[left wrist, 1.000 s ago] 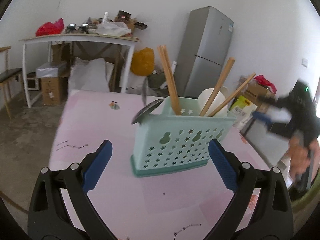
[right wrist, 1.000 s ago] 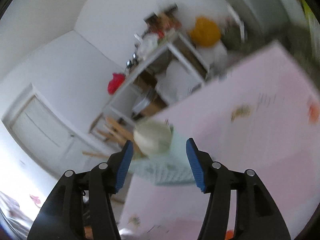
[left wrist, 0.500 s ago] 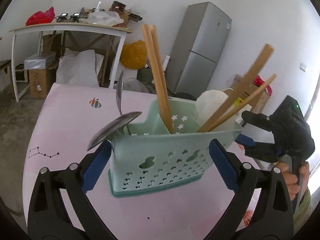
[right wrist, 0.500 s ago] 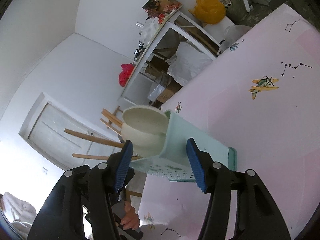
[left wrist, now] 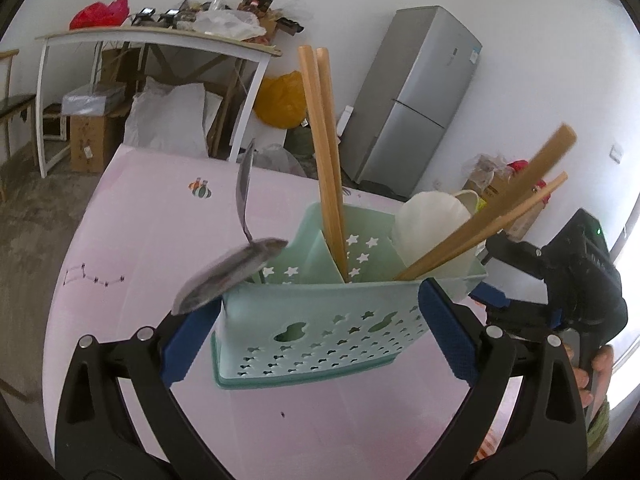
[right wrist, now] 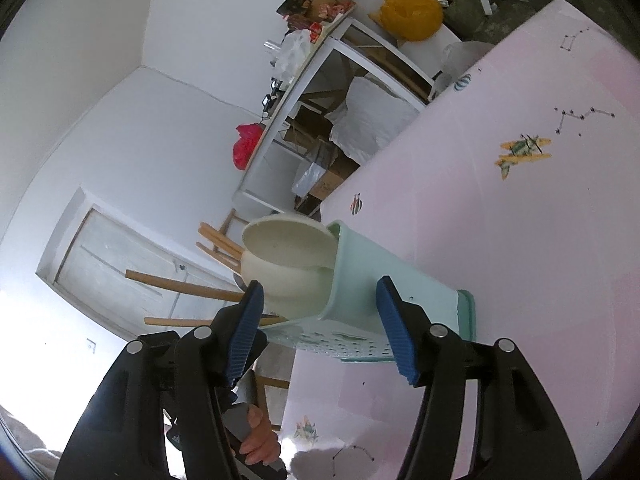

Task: Organize utensils
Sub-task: 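Lift and tilt the green holder with the right gripper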

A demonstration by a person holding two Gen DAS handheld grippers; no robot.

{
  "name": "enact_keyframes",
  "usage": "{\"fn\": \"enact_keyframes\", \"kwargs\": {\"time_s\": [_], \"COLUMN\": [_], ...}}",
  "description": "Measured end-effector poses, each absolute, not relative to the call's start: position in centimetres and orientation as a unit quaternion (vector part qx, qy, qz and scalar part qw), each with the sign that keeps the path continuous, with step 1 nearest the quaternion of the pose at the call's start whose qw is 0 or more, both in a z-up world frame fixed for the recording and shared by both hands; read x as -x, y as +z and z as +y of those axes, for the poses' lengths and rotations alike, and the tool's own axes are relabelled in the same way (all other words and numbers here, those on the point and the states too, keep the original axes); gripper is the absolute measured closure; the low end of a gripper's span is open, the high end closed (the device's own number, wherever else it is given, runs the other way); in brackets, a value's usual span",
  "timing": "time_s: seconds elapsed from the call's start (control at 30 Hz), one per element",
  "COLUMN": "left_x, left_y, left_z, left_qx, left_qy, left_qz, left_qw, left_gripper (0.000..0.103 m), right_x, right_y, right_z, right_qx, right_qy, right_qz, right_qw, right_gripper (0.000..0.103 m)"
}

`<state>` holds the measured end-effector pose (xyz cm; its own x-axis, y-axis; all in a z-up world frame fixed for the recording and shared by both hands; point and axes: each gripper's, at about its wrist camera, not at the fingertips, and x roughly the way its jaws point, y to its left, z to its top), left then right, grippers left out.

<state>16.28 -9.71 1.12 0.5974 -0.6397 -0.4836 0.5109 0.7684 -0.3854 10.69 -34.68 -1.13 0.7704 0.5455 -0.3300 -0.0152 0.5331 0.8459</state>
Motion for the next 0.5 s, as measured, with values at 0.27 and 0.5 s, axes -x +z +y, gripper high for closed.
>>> {"fn": "enact_keyframes", "kwargs": {"time_s": [0.27,0.5], "left_x": [-13.0,-11.6], "left_y": [1.2,0.9], "left_z": [-8.4,-7.8], "left_qx": [0.117,0.106], "left_qy": [-0.326,-0.332], "left_qz": [0.331,0.336], "left_qw": [0.878,0.875], "left_gripper": [0.009,0.009], "right_x": [-7.5,-6.2], "right_y": [-0.7,-0.9], "right_z": [-33.6,-33.1], "right_qx": [-0.452,-0.455], "right_qy": [0.150,0.147], "right_qz": [0.310,0.314], "right_qw": [0.823,0.820], "right_gripper": [0.045,0.045]}}
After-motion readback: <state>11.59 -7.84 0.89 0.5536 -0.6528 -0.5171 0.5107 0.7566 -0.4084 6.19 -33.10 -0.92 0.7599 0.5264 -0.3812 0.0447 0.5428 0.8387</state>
